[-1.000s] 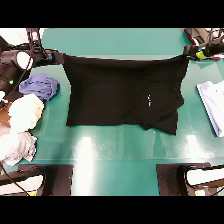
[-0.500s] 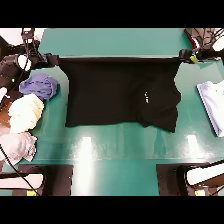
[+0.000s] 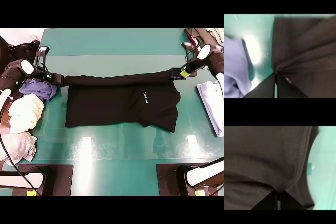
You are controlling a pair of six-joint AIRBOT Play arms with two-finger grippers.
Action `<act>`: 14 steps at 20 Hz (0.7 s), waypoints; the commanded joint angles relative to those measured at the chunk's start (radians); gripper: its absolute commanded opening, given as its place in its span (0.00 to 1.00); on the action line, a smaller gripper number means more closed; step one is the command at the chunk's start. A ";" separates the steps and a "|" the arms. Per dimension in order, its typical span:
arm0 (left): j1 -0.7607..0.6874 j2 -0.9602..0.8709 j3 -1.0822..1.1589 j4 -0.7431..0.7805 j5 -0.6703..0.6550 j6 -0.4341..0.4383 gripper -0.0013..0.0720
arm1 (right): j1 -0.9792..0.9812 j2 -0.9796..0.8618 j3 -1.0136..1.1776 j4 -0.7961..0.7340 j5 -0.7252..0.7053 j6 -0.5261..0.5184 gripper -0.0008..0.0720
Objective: Fold the shirts.
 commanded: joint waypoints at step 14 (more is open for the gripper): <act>0.001 -0.009 -0.021 -0.119 -0.162 -0.021 0.68 | 0.004 0.073 -0.083 0.057 0.111 0.006 0.50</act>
